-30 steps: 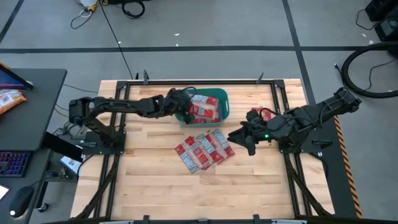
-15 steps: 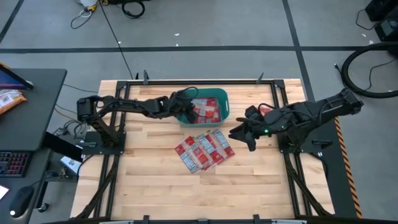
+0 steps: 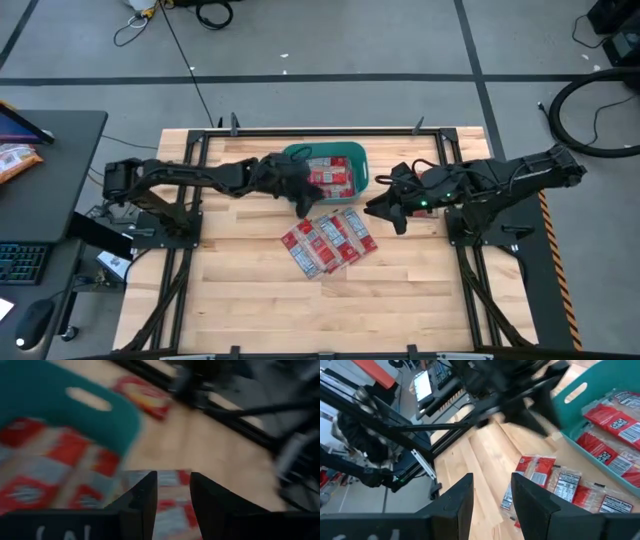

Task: Sort popcorn bags into baskets
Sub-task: Put the red popcorn bag into the blue bin

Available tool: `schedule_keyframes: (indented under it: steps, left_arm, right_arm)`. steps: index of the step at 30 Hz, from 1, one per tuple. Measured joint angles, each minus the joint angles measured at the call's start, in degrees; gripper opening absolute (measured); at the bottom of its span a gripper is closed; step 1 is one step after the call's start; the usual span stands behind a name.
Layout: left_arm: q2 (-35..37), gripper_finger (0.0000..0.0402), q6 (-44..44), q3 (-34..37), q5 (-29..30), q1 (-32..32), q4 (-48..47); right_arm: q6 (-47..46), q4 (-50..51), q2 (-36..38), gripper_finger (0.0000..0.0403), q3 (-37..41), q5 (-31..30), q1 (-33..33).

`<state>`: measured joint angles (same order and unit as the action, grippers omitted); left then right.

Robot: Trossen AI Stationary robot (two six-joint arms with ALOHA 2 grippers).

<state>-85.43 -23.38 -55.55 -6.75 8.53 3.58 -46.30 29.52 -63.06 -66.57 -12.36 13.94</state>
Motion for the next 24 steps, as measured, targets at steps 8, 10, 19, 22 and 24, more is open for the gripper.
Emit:
schedule_keyframes:
  steps: [8, 10, 19, 22, 24]
  left_arm:
    - [0.9, 0.0119, -3.6, 0.0, -7.6, -8.8, -1.5]
    - [0.9, 0.0119, -4.5, 0.0, -7.4, -11.4, -4.3]
    - [0.8, 0.0119, -7.5, 0.0, 6.0, -21.2, -19.1]
    - [0.7, 0.0119, -7.5, 0.0, 9.8, -23.0, -21.5]
    - [0.7, 0.0119, -7.5, 0.0, 11.7, -23.7, -22.3]
  right_arm:
    - [-1.3, -1.0, -5.2, 0.0137, 0.0, 0.8, -0.6]
    - [-2.2, -1.5, -6.8, 0.0137, 0.0, 2.5, -0.6]
    - [-8.4, 2.6, -13.7, 0.0137, 0.0, 7.5, 0.0]
    - [-9.0, 6.8, -15.8, 0.0137, 0.0, 7.5, -0.1]
    - [-9.1, 10.2, -17.4, 0.0137, 0.0, 7.5, 0.0]
